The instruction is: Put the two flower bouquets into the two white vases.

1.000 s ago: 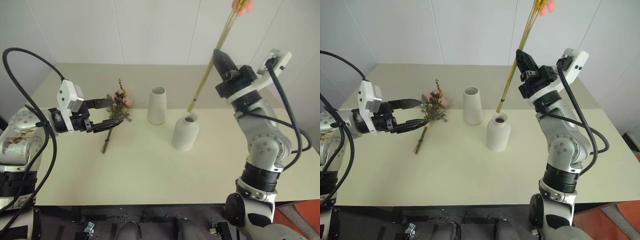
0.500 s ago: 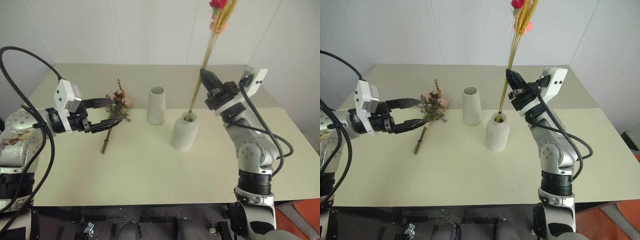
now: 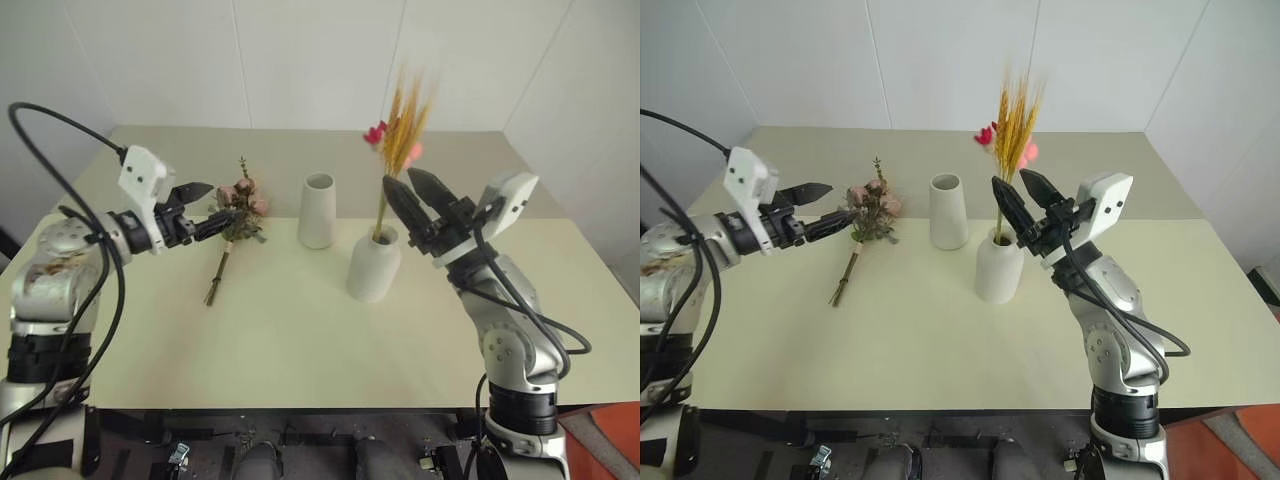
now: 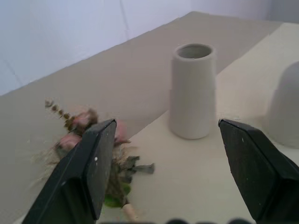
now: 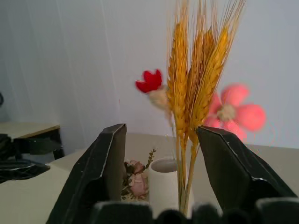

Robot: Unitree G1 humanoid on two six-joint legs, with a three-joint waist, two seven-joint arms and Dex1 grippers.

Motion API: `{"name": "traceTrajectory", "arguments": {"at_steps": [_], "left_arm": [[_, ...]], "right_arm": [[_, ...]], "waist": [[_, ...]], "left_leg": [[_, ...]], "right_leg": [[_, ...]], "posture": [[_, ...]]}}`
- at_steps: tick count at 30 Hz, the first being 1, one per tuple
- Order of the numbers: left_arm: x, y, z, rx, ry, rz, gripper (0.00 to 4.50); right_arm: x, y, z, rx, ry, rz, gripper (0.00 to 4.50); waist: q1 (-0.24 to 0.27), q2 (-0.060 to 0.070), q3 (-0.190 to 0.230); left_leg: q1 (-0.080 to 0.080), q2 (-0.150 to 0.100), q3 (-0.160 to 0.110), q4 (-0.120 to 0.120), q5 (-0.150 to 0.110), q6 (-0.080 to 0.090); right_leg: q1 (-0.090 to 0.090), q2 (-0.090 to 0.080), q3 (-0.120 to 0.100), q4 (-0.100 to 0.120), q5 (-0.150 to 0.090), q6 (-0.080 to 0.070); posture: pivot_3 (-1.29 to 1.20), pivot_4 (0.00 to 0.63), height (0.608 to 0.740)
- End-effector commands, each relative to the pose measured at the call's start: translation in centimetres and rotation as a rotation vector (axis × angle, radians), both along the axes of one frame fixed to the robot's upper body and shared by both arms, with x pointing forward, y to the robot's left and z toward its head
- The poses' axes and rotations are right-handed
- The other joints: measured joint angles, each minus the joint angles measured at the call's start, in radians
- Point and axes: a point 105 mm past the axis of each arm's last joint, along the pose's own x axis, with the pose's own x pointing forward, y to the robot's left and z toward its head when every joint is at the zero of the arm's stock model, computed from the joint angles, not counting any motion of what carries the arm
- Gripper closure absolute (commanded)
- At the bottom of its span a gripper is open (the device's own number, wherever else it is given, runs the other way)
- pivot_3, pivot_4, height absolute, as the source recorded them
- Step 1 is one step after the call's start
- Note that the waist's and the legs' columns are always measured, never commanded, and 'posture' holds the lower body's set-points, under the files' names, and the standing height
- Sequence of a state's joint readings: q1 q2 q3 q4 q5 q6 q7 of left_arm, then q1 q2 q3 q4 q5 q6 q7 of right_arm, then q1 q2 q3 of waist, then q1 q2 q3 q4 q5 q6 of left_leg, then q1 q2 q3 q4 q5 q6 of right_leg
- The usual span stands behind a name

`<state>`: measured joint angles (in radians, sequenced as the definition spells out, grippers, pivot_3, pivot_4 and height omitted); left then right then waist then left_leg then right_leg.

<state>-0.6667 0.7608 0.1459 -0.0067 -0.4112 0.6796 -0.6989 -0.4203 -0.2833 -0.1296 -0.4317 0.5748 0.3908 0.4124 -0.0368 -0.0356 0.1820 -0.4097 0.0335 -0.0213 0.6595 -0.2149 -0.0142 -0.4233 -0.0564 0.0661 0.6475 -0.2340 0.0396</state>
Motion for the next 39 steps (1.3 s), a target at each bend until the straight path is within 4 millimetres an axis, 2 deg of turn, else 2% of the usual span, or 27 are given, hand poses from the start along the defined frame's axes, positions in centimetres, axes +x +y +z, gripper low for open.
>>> {"name": "traceTrajectory", "arguments": {"at_steps": [1, 2, 6, 9, 13, 20, 23, 26, 33, 37, 39], "left_arm": [[1.7, 1.0, -1.4, 0.038, 0.081, 0.211, 0.72], [2.0, 1.0, -2.0, 0.063, 0.11, 0.258, 0.72], [2.4, 0.3, -3.6, 0.126, 0.254, 0.315, 0.72], [3.0, 0.2, -4.8, 0.156, 0.354, 0.32, 0.72], [4.2, 0.3, -5.5, 0.161, 0.411, 0.337, 0.72], [6.4, -0.5, -7.9, 0.132, 0.527, 0.347, 0.72], [6.9, -0.8, -8.4, 0.116, 0.538, 0.33, 1.31], [7.2, -1.1, -8.5, 0.125, 0.538, 0.312, 2.27], [7.6, -0.1, -9.0, 0.105, 0.567, 0.343, 4.4], [8.2, 0.2, -9.1, 0.083, 0.545, 0.38, 4.41], [9.2, 0.1, -7.9, -0.032, 0.464, 0.425, 4.41]], "right_arm": [[-1.8, -0.1, 0.5, -0.066, -0.022, 0.035, 0.24], [-2.1, -0.5, 0.2, -0.096, 0.009, 0.047, 0.04], [-3.4, -2.2, -1.2, -0.351, 0.153, 0.073, 0.04], [-5.8, -2.3, -1.7, -0.594, 0.203, 0.168, 0.04], [-6.8, -2.3, -1.3, -0.687, 0.241, 0.195, 0.04], [-6.8, -1.8, 0.3, -0.67, 0.224, 0.184, 0.04], [-6.8, -1.8, 0.3, -0.664, 0.231, 0.175, 0.0], [-6.9, -1.9, 0.2, -0.664, 0.236, 0.166, 0.0], [-6.7, -2.1, -0.2, -0.658, 0.25, 0.138, 0.0], [-6.6, -2.3, -0.7, -0.654, 0.258, 0.12, 0.0], [-6.4, -2.4, -0.7, -0.646, 0.261, 0.104, 0.0]], "waist": [[-0.002, 0.0, 0.0], [-0.002, 0.0, 0.0], [-0.001, 0.0, 0.0], [0.0, 0.0, 0.001], [-0.006, -0.001, 0.001], [0.002, -0.001, 0.001], [0.005, -0.001, 0.001], [0.008, -0.001, 0.001], [0.019, -0.001, 0.001], [0.021, -0.001, 0.001], [0.022, -0.001, 0.0]], "left_leg": [[0.0, 0.0, 0.0, 0.0, 0.0, 0.0], [0.0, 0.0, 0.0, 0.0, 0.0, 0.0], [-0.001, -0.001, 0.0, 0.0, 0.0, 0.0], [-0.001, -0.001, 0.0, 0.0, 0.0, 0.0], [0.002, 0.0, -0.001, -0.001, 0.0, 0.0], [-0.001, -0.001, -0.001, 0.0, 0.0, 0.0], [-0.004, -0.002, -0.001, 0.0, 0.0, 0.0], [-0.005, -0.002, -0.001, 0.0, 0.0, 0.0], [-0.005, -0.002, -0.001, 0.001, 0.0, 0.0], [-0.005, -0.002, -0.001, 0.001, 0.0, 0.0], [-0.005, -0.002, -0.001, 0.001, 0.0, 0.0]], "right_leg": [[0.0, 0.0, 0.0, 0.0, 0.0, 0.0], [0.0, 0.0, 0.0, 0.0, 0.0, 0.0], [-0.001, 0.0, 0.0, 0.0, 0.0, 0.0], [0.0, -0.001, 0.0, 0.0, 0.0, 0.0], [0.002, 0.001, 0.0, 0.0, -0.001, 0.0], [0.001, 0.0, 0.0, -0.001, -0.001, 0.0], [-0.001, -0.001, 0.0, -0.002, -0.001, 0.0], [-0.002, -0.001, 0.0, -0.002, 0.0, 0.0], [-0.002, -0.001, 0.0, -0.002, 0.0, 0.001], [-0.002, -0.001, 0.0, -0.001, 0.0, 0.001], [-0.001, -0.001, 0.0, -0.001, 0.0, 0.001]], "posture": [[0.0, 0.15, 0.74], [0.0, 0.15, 0.74], [0.0, 0.15, 0.74], [0.0, 0.15, 0.74], [0.0, 0.15, 0.74], [0.0, 0.15, 0.74], [0.0, 0.15, 0.74], [0.0, 0.15, 0.74], [0.0, 0.15, 0.74], [0.0, 0.15, 0.74], [0.0, 0.15, 0.74]]}}
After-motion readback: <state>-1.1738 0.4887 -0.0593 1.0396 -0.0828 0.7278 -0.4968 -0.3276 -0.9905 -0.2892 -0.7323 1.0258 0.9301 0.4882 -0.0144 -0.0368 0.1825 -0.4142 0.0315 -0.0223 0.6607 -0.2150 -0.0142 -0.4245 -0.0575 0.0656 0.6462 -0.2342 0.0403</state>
